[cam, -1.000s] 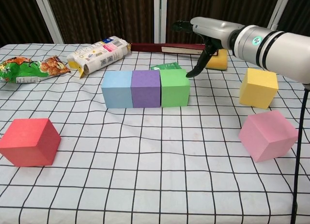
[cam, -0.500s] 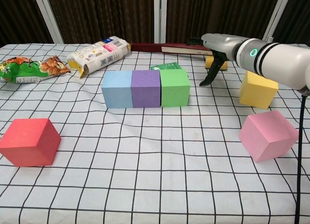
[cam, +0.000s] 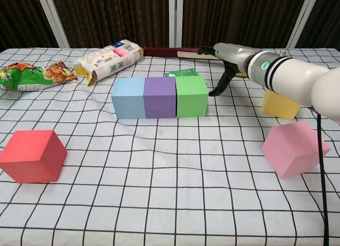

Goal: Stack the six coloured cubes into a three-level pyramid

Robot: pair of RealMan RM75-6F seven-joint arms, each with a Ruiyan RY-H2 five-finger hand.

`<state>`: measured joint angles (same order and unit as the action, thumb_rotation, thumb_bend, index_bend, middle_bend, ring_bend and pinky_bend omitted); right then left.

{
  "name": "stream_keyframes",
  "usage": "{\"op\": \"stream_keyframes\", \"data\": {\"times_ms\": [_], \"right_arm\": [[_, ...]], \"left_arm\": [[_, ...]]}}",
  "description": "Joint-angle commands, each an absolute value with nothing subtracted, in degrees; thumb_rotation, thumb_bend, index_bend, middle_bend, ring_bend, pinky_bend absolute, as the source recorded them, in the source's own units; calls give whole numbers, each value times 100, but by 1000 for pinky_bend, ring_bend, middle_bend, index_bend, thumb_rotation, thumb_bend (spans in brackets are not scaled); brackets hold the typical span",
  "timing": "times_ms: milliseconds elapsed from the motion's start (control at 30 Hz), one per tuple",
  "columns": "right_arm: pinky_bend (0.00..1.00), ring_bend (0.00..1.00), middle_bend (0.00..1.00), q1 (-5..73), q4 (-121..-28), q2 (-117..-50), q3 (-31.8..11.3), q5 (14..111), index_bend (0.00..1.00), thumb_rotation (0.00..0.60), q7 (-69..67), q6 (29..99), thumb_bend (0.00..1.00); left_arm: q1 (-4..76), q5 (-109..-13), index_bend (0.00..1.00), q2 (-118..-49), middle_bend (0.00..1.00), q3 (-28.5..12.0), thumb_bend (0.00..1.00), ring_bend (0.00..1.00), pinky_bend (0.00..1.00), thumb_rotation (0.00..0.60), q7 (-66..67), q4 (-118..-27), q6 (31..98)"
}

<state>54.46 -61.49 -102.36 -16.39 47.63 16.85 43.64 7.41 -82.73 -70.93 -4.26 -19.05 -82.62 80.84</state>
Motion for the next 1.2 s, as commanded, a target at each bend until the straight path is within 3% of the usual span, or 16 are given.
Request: {"op": "stream_keyframes", "data": {"times_ms": [33,900,1033,1200], "right_arm": [[0,0,0,5454,-6127,-10257,-1649,4787,0,600,1673,4368,104],[0,0,0,5441,-6183,-10292,-1667,4805,0,600,1721,4363,104],[0,0,0,5400,-6540,-9979,-1709,4795,0,600,1836,4465,136],[0,0,0,5280,-7527,-9125,-1806,4641,0,600,2088,4657,162]], "left_arm": [[742,-8268,46,-7090,108,-429,5,0,42,600,-1901,-8264,8083],[752,-8232,46,-7061,108,-445,5,0,43,600,-1822,-8351,8056],[747,-8331,45,-7007,108,-388,5,0,44,600,-1941,-8346,8054],[795,-8667,46,-6769,110,-192,5,0,44,600,-2390,-8385,7949]]}}
